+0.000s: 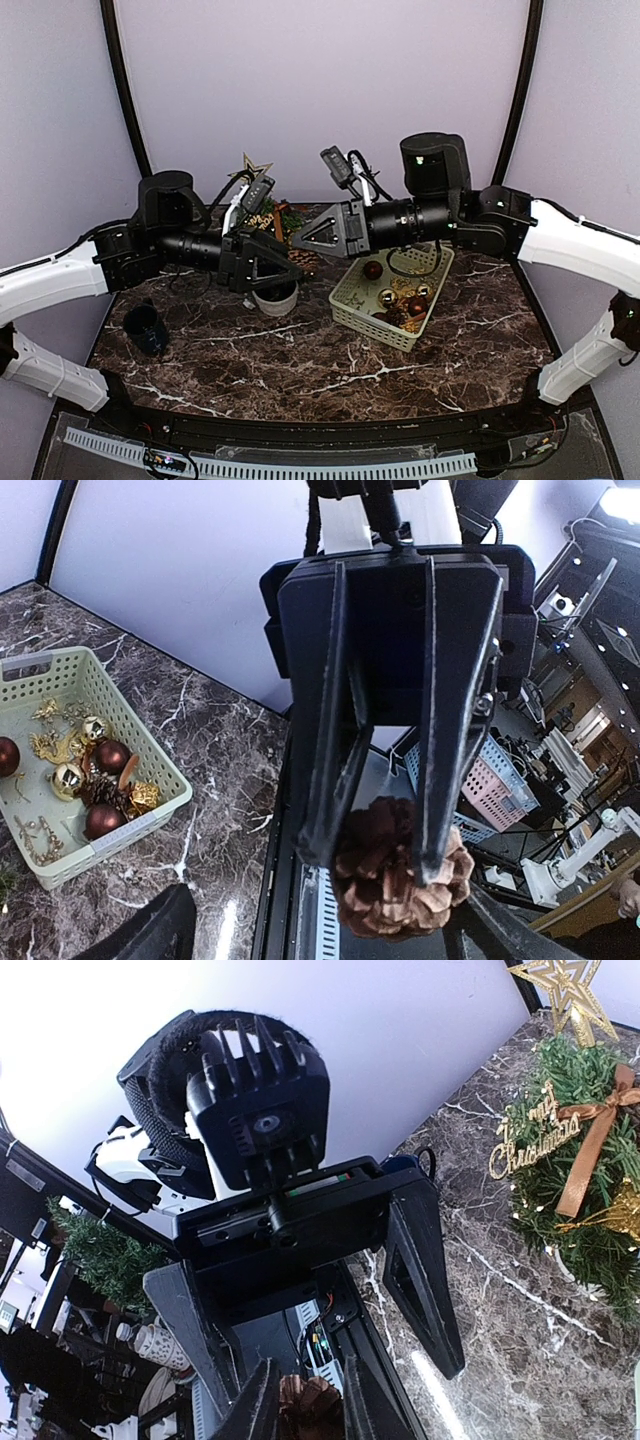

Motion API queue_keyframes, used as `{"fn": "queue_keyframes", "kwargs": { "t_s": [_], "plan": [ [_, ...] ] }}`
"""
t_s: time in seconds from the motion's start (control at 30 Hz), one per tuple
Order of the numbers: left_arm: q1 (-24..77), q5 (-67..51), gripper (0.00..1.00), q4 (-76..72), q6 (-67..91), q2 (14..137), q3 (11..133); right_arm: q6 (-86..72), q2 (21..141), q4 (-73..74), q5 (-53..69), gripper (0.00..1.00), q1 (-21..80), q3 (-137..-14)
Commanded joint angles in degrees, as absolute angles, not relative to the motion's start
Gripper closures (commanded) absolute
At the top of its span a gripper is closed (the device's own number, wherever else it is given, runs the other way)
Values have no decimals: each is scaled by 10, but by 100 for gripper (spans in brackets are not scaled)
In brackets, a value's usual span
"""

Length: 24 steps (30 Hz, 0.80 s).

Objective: Decorate the small christmas tree

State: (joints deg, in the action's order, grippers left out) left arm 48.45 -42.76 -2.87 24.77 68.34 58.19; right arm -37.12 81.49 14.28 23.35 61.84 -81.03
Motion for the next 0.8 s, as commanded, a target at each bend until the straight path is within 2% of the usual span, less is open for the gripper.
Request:
{"fn": "queue_keyframes", "kwargs": {
  "t_s": [0.0,0.23,0.5,0.77],
  "plan": [
    [485,-444,14,-86,265,678,573,-366,822,123,250,76,628,-821],
    [486,-446,29,-117,279,677,560,-365,824,129,245,77,628,-821],
    [486,-460,54,-156,299,675,550,-363,824,135,223,79,627,-815],
    [486,-449,64,-162,304,670,537,-370,819,133,200,79,624,-803]
  ]
}}
